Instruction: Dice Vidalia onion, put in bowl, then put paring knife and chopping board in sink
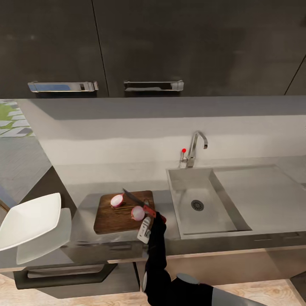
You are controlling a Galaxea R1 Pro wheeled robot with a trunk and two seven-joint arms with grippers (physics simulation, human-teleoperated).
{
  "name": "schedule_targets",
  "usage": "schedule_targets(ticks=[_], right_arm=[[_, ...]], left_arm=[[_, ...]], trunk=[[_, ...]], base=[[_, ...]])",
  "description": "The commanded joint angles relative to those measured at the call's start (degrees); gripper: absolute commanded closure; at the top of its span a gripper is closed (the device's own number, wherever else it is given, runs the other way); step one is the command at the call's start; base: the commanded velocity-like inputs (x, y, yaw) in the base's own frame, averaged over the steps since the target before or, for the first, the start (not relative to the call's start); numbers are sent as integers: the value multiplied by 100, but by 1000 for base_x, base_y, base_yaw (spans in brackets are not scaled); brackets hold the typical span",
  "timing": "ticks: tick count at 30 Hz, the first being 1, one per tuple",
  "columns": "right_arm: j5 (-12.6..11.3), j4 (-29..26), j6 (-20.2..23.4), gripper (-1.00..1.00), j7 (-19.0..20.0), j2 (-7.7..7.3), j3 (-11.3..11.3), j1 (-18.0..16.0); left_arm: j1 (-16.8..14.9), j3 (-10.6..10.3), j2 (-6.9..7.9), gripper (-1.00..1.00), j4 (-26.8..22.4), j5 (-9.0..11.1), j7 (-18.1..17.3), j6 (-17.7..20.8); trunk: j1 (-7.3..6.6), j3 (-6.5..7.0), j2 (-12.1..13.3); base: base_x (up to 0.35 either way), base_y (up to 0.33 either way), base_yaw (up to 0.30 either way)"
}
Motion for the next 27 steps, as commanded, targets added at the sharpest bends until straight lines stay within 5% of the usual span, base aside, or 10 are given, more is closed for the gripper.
schedule_targets(ticks=[1,27], right_arm=[[-9,3,22,100,-23,1,40,-8],[33,-52,-13,100,-45,19,142,-8]], left_arm=[[-2,-34,9,-100,-7,54,45,-19],[2,-34,9,-100,5,54,45,-19]], trunk=[[4,-10,-11],[4,-91,-11]], base=[[0,0,0],[0,0,0]])
